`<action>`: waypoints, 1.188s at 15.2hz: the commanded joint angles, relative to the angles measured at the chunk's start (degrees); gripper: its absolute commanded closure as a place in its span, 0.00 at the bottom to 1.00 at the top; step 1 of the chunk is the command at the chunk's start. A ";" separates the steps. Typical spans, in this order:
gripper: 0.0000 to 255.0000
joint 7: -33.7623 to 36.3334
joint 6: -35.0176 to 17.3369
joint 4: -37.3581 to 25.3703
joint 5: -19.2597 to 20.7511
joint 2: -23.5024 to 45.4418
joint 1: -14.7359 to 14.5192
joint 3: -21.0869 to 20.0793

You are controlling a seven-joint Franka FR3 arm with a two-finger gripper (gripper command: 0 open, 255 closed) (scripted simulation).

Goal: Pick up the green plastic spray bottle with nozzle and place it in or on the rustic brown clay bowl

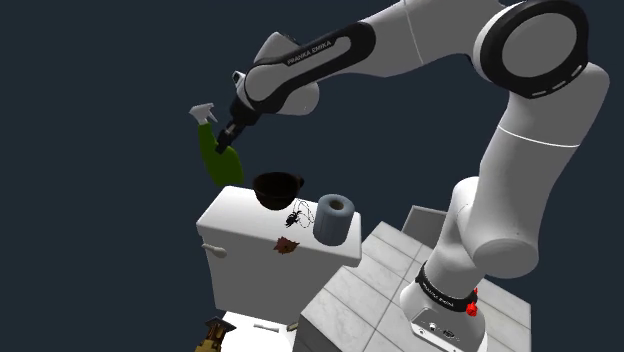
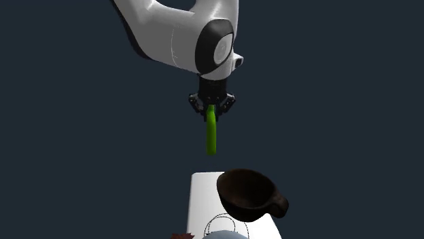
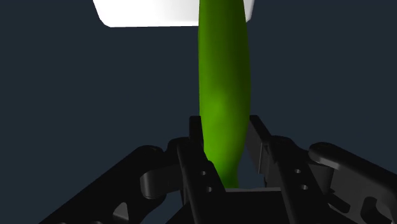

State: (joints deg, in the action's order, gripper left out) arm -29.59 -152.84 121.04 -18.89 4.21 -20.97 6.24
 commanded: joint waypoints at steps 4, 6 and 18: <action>1.00 1.84 3.48 -1.88 1.97 -1.69 0.03 0.36; 1.00 2.52 4.86 -2.70 2.67 -2.31 0.05 0.45; 1.00 -9.32 7.23 12.03 0.26 -17.43 4.41 6.13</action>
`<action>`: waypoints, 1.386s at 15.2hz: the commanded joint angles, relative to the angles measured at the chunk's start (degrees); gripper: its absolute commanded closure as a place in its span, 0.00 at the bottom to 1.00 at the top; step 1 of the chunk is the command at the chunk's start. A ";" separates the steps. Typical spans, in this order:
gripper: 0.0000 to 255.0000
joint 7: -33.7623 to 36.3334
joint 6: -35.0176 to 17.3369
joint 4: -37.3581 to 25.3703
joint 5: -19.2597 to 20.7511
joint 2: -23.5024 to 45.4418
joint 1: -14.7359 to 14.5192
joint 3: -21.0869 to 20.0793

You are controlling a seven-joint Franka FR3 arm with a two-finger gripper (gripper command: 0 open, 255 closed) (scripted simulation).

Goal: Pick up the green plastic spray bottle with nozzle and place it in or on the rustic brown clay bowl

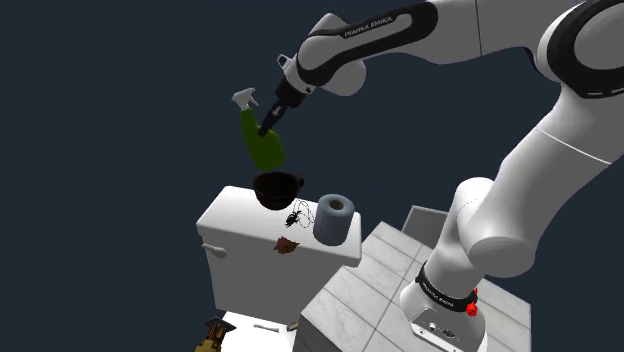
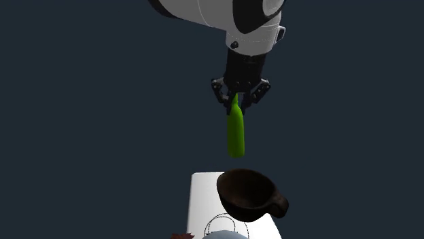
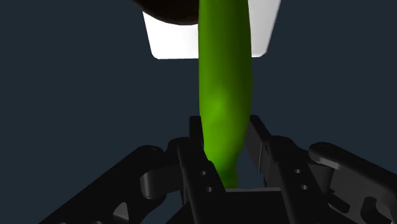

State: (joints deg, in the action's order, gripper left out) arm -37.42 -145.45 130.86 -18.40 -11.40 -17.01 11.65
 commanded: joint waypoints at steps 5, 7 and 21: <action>1.00 -7.62 2.44 7.97 0.53 -8.94 3.37 4.98; 1.00 -8.51 0.93 8.93 -0.24 -8.32 2.99 5.31; 1.00 -15.44 -7.68 13.39 -6.96 -3.53 -0.33 7.95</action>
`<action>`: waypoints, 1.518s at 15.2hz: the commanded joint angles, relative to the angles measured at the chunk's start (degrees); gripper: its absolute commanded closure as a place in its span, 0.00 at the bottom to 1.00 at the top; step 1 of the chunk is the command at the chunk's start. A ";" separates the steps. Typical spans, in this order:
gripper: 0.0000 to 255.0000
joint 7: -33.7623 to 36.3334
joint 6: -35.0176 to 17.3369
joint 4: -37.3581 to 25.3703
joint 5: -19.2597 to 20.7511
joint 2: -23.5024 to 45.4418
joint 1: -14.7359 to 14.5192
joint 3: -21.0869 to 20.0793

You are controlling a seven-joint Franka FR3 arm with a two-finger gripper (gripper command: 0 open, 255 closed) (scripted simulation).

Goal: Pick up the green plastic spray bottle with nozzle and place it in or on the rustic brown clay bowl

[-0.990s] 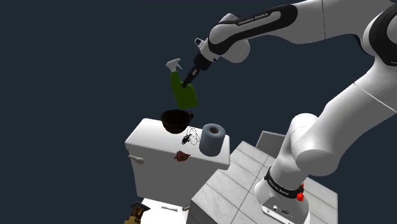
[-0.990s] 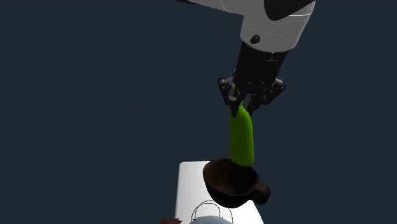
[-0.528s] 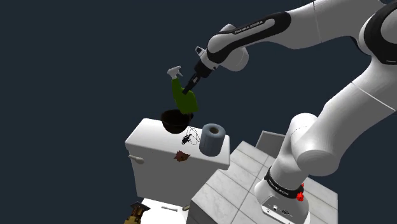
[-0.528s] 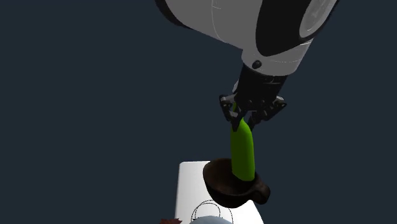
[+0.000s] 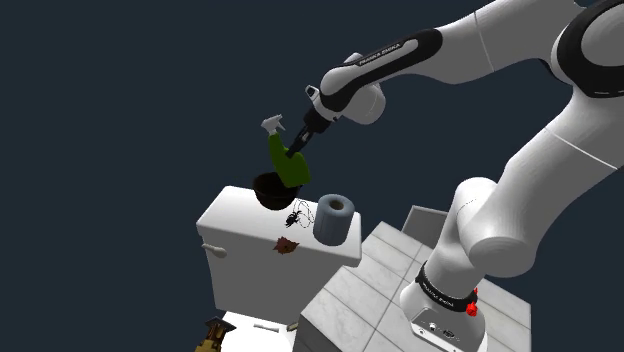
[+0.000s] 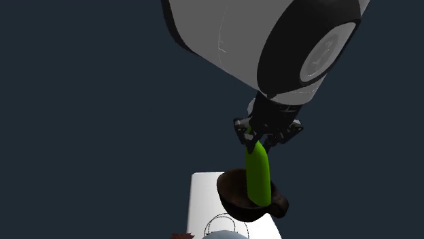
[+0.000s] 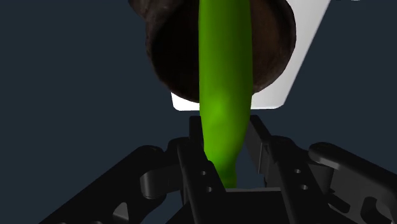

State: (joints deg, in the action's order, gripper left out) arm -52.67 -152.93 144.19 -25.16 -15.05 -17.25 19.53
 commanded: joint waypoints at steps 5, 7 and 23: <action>1.00 -0.19 -0.20 0.06 -0.20 0.12 -0.10 0.07; 0.00 -0.19 -0.20 0.06 -0.20 0.12 -0.10 0.07; 0.00 4.40 6.62 0.39 6.29 -7.35 4.13 -1.65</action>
State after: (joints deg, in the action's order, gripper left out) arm -48.29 -146.33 144.57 -18.90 -22.38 -13.13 17.89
